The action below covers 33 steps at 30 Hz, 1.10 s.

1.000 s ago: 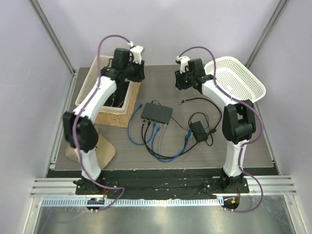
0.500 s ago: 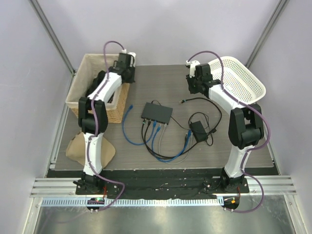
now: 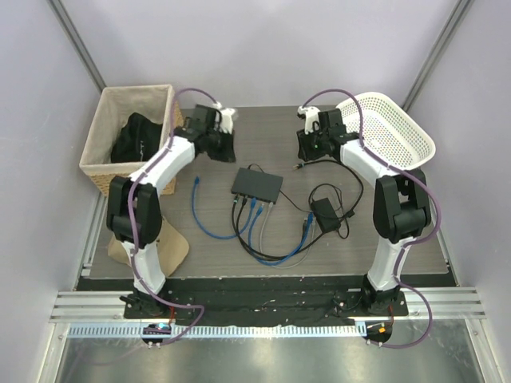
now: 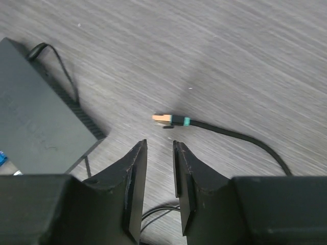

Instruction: Pull the plug from the switch port

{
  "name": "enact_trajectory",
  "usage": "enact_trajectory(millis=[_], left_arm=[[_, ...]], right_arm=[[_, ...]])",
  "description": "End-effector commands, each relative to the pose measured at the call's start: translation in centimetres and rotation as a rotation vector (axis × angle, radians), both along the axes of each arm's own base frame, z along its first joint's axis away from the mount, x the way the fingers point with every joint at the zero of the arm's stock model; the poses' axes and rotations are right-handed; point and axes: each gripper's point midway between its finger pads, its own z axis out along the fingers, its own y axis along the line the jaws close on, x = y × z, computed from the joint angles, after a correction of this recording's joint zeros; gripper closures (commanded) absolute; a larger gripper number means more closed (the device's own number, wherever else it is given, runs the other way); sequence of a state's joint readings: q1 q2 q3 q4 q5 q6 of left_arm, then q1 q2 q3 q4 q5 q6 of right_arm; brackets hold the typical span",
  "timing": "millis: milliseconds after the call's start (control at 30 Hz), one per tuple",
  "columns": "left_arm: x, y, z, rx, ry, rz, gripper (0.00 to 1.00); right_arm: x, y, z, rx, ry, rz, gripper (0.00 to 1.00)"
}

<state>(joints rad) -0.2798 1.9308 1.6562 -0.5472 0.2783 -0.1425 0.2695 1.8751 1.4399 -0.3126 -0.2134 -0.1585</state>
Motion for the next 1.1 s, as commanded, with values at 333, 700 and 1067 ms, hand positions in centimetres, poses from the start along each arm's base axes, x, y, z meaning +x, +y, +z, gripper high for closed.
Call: enact_trajectory(millis=[333, 700, 1067], left_arm=[[-12.7, -2.2, -6.8, 0.020, 0.166, -0.305, 1.00], [-12.2, -0.9, -10.4, 0.108, 0.245, -0.253, 1.00], [-7.7, -1.9, -11.9, 0.140, 0.188, -0.252, 1.00]], right_arm=[[0.7, 5.0, -5.2, 0.053, 0.091, 0.105, 0.67], [-2.2, 7.3, -7.7, 0.012, 0.149, 0.174, 0.66], [-8.6, 9.5, -8.3, -0.038, 0.192, 0.278, 0.65]])
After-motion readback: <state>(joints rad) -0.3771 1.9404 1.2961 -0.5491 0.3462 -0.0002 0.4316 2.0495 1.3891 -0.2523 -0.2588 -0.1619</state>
